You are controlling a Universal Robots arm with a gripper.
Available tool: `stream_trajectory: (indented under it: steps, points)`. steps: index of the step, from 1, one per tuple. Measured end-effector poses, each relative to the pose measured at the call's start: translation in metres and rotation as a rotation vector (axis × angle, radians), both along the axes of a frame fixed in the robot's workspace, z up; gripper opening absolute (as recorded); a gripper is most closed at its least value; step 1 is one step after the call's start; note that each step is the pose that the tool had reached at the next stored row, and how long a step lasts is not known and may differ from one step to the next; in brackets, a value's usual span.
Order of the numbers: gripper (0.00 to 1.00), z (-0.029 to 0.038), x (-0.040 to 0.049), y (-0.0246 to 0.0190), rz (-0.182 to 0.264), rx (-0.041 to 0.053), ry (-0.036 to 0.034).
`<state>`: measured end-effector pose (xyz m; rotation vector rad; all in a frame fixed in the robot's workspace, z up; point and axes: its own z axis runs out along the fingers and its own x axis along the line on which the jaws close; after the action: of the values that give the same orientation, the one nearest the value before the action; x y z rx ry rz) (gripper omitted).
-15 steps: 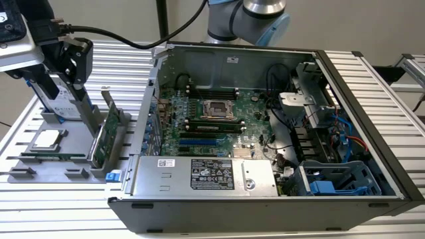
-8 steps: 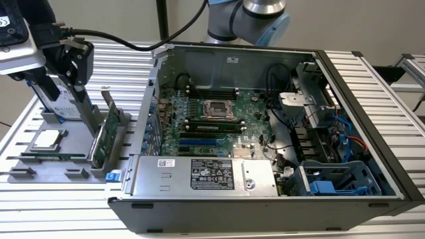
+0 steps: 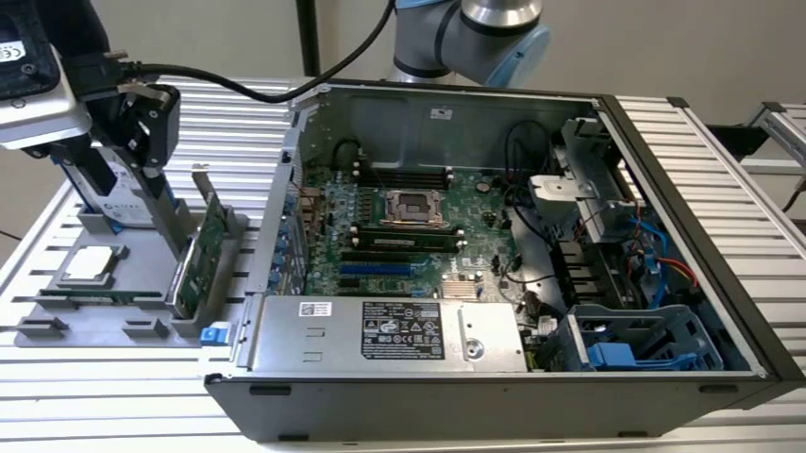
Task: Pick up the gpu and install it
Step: 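Pick up the gpu and move the gpu toward the slot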
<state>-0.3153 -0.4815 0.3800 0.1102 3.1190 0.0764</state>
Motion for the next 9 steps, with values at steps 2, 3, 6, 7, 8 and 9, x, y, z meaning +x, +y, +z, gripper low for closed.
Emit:
stream_trajectory:
  steps: [2,3,6,7,8,9]
  points:
    - [1.00,-0.0002,0.0000,0.0000,0.000,0.0003,-0.0002]
    - [1.00,-0.0006,0.0000,0.0000,0.000,0.0004,-0.0003]
    - [1.00,-0.0021,-0.0001,0.0001,0.000,0.0002,-0.0001]
    - [1.00,-0.0027,-0.0001,0.0001,0.000,0.0003,-0.0002]
    - [1.00,-0.0034,-0.0001,0.0001,0.000,0.0003,-0.0002]
    - [1.00,-0.0041,-0.0001,0.0001,0.000,0.0003,-0.0002]
